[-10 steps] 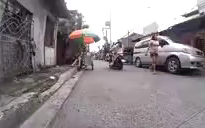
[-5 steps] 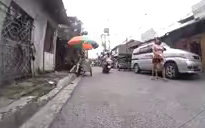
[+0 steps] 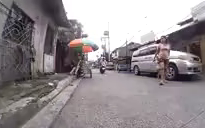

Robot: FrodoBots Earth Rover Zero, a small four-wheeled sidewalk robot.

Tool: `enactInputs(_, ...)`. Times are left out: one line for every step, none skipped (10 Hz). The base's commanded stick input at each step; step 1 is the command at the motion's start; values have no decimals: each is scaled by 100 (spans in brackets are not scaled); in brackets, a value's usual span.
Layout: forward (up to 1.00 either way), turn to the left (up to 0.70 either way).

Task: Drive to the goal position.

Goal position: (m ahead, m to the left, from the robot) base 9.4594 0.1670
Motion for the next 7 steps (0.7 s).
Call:
enactInputs(100, 0)
enactInputs(100, 0)
enactInputs(100, 0)
enactInputs(100, 0)
enactInputs(100, 0)
enactInputs(100, 0)
enactInputs(100, 0)
